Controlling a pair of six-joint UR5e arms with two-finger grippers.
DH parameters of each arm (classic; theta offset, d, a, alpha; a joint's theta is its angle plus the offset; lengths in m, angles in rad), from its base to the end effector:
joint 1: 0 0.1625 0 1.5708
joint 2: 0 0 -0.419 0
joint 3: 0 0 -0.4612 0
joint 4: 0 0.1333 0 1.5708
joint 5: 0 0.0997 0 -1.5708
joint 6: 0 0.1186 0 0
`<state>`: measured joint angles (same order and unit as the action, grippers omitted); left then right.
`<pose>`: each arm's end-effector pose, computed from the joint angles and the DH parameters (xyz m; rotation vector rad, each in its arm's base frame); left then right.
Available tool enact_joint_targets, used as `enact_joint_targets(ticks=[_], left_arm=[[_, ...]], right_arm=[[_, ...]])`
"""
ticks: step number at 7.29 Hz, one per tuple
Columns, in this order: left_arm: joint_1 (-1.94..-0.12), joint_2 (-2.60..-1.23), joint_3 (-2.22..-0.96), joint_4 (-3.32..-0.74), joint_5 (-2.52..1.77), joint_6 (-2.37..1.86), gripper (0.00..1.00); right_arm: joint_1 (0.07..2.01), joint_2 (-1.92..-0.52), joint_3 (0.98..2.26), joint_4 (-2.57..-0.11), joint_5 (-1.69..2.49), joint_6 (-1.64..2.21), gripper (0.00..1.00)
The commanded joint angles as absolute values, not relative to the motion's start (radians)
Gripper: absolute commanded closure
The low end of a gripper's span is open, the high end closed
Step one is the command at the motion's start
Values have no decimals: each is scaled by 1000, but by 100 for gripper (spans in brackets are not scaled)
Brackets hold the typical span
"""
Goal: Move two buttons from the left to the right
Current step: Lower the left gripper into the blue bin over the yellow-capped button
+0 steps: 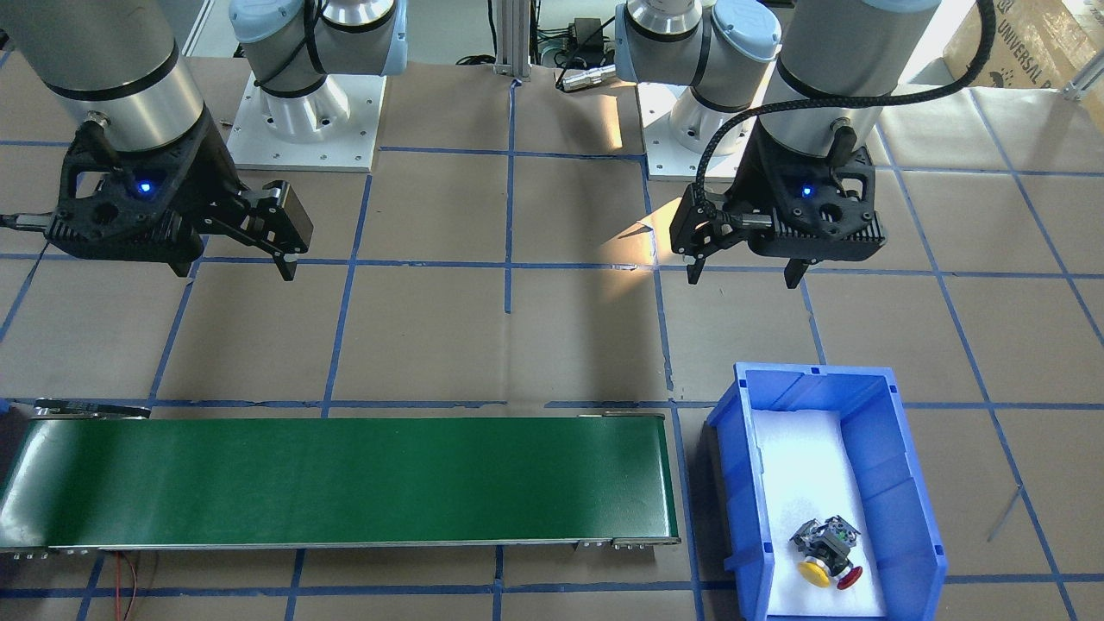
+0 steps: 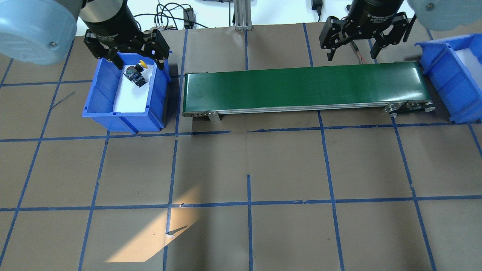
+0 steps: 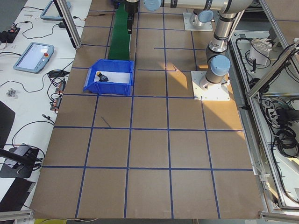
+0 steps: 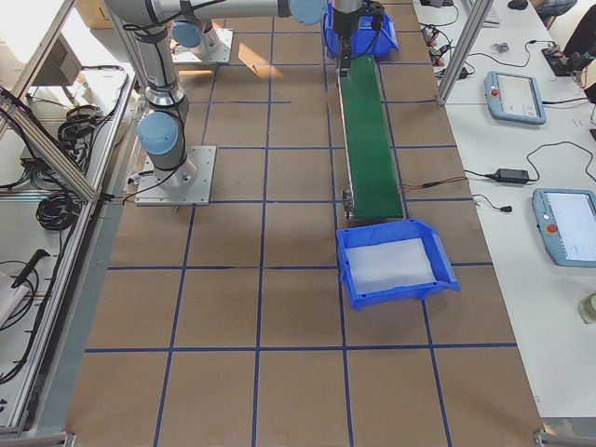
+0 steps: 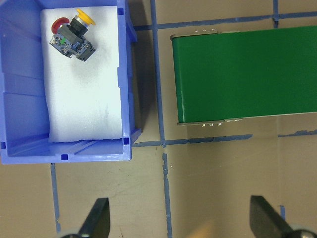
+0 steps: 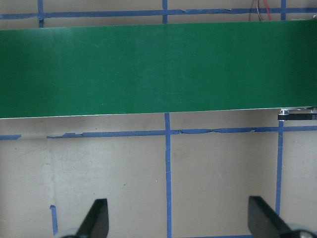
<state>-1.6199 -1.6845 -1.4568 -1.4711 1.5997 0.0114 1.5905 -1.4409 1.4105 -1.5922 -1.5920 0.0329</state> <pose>-0.1601 -0.6127 0.4709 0.0918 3.1093 -0.1565 0.1430 -0.6183 0.4787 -0.0215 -3.1206 0.0817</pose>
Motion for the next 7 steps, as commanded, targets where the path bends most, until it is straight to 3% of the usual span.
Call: enact_joint_targets(ticks=[1, 5, 7], left_arm=[[-1620, -1687, -1459, -1468, 1600, 11, 0], [-1625, -1699, -1482, -1454, 1722, 21, 0], [-1589, -1770, -1400, -1456, 1730, 87, 0]], right_arm=[[1591, -1439, 1411, -1594, -1591, 32, 0], [1591, -1445, 1408, -1592, -1594, 34, 0], [1591, -1440, 1408, -1598, -1594, 31, 0]])
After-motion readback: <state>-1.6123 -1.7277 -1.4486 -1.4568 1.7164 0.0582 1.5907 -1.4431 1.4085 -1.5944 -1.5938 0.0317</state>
